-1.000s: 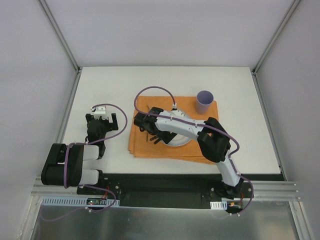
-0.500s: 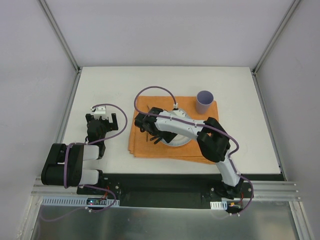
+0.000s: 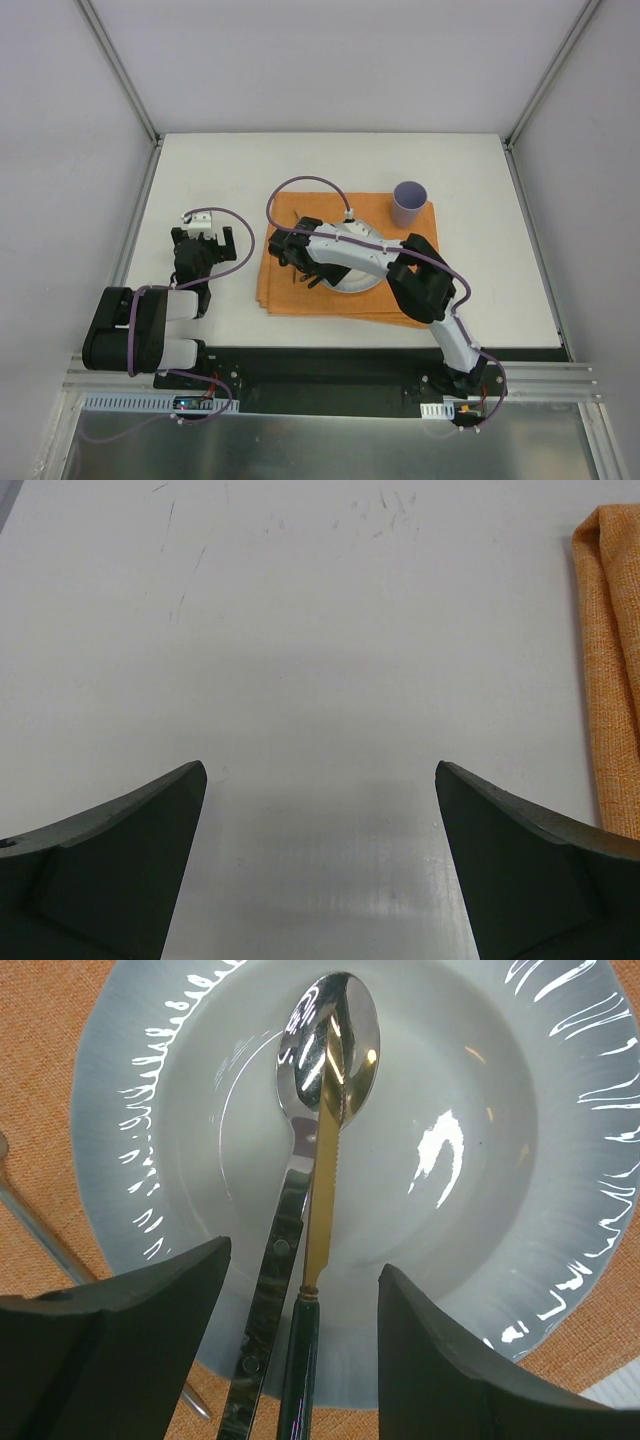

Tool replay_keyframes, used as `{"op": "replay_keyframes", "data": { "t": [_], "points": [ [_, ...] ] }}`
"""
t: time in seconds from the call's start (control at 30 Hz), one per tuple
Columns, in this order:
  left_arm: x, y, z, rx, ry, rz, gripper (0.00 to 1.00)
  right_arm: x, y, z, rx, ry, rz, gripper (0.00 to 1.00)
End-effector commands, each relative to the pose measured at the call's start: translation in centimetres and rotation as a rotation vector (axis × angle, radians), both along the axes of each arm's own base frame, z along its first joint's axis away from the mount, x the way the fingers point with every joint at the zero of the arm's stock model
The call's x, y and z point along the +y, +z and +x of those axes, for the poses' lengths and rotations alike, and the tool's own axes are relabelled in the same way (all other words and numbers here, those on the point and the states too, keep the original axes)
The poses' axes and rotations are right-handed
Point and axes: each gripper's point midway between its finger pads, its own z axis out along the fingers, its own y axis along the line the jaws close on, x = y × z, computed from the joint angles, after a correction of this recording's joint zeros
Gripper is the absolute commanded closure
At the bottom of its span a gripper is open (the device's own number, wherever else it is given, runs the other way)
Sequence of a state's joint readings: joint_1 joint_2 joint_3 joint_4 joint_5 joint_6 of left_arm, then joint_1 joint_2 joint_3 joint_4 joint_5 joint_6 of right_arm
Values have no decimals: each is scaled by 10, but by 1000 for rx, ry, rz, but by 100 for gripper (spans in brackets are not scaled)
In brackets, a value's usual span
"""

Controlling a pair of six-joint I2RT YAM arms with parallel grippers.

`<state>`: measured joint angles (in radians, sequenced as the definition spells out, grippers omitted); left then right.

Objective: Set the dinner table for one person
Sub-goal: Pick up the knife with the napkin.

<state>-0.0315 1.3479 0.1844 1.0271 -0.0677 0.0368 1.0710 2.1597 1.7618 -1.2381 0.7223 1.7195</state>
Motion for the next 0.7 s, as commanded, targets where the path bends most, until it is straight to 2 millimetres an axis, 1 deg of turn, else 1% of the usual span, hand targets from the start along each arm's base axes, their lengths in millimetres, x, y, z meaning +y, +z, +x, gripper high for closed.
{"op": "replay_keyframes", "data": {
  "t": [0.0, 0.13, 0.3, 0.4, 0.43, 0.5, 0.53, 0.67],
  "points": [
    [-3, 21, 9, -77, -12, -22, 1, -2, 5, 8, -32, -14, -9, 37],
    [-3, 21, 9, -77, -12, -22, 1, -3, 3, 11, -33, -20, -10, 46],
    [-3, 20, 9, -75, -12, -24, 1, -5, -1, 14, -30, -26, -19, 48],
    [-3, 21, 9, -77, -12, -22, 1, -8, -3, 14, -25, -27, -26, 56],
    [-3, 21, 9, -77, -12, -22, 1, -9, -5, 14, -24, -28, -28, 61],
    [-3, 21, 9, -77, -12, -22, 1, -11, -7, 14, -19, -36, -28, 66],
    [-3, 21, 9, -77, -12, -24, 1, -10, -7, 15, -21, -36, -24, 71],
    [-3, 21, 9, -77, -12, -24, 1, -10, -8, 15, -19, -28, -28, 75]
  ]
}}
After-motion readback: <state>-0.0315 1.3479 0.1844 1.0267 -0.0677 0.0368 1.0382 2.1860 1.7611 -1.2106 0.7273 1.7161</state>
